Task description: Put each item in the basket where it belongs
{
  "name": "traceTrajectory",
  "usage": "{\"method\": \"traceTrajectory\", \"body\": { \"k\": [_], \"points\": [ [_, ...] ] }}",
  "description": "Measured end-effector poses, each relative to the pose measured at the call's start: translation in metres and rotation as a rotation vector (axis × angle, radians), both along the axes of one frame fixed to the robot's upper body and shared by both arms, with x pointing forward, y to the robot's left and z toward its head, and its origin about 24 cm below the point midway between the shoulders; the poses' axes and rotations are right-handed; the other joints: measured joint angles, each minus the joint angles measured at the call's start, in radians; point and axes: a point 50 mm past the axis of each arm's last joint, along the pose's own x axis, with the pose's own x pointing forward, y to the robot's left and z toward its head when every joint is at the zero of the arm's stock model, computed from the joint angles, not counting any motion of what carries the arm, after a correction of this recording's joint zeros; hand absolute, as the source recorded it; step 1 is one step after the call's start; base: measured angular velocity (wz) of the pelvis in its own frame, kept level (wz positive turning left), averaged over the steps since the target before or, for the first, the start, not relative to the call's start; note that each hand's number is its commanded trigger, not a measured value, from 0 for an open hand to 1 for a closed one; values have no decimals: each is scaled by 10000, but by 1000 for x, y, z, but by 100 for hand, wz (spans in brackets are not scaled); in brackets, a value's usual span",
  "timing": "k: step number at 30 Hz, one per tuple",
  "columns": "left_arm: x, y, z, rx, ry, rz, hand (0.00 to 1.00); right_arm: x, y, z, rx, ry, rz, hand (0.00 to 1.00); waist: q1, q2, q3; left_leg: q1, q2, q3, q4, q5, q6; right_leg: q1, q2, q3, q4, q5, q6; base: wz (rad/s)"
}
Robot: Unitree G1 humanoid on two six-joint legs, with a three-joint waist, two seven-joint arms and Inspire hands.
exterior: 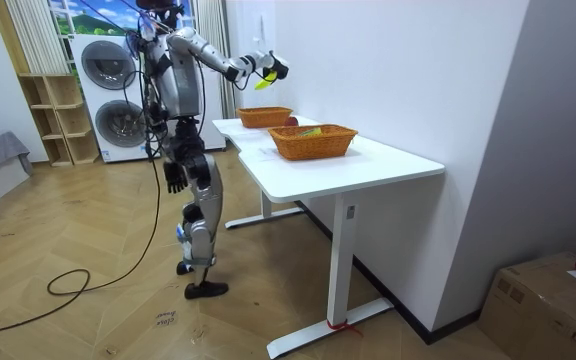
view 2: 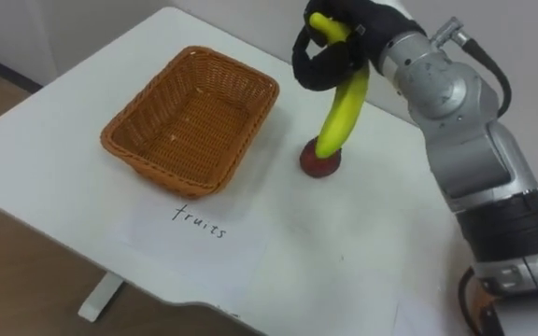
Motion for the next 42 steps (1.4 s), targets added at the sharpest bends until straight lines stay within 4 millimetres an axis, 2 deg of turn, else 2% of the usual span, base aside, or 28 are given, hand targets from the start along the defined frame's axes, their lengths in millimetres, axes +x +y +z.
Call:
{"method": "traceTrajectory", "body": {
  "k": [6, 9, 11, 21, 24, 29, 36, 38, 42],
  "points": [
    [-4, -4, -1, -100, 108, 66, 0, 11, -2, -8, 1084, 513, -269, 100, 479, 81, 62, 15, 7, -23, -9, 2, 3, 32, -27, -173, -8, -11, 18, 1],
    [-6, -3, -1, 5, 187, 96, 0, 13, -1, -17, 1237, 815, -413, 100, 556, 128, 97, 4, 3, -101, -9, 2, 3, 78, -29, -250, -10, -24, 40, 8],
    [-5, -2, 0, 87, 141, 16, 0, 15, -4, -24, 1228, 1071, -630, 100, 730, 158, 119, -21, -6, -139, -7, 2, 3, 81, -30, -373, -11, -30, 49, 6],
    [-7, 0, 1, 119, 120, 62, 0, 18, -8, -35, 1196, 1375, -1022, 100, 995, 87, 66, 14, -22, -375, 31, 8, 3, 216, -47, -485, -9, -62, 93, 8],
    [-8, 1, 1, 48, 131, 78, 0, 19, -6, -37, 1398, 1373, -1077, 100, 1091, 114, 86, 22, -44, -439, 82, 15, 10, 262, -131, -499, -9, -79, 117, 8],
    [-8, 0, 1, 31, 153, 34, 0, 28, -5, -40, 2288, 1730, -1388, 100, 1220, 92, 77, -50, -183, -588, 78, 30, 36, 294, -202, -701, -4, -232, 154, 10],
    [-10, 0, 1, 45, 362, -164, 0, 34, 11, -40, 2188, 1759, -1267, 100, 1297, 68, 59, -144, -217, -761, 124, 30, 34, 332, -212, -933, 0, -231, 153, 9],
    [-10, -1, 1, 30, 409, -287, 0, 34, 16, -41, 2313, 1736, -1227, 100, 1305, 75, 64, -167, -312, -917, 207, 30, 36, 375, -227, -1057, -8, -232, 154, 18],
    [-15, -1, 1, 37, 520, -265, 0, 35, 18, -40, 2424, 1563, -1369, 100, 1390, 92, 76, -207, -339, -1065, 254, 36, 46, 392, -252, -1178, -9, -232, 154, 12]
  ]
}}
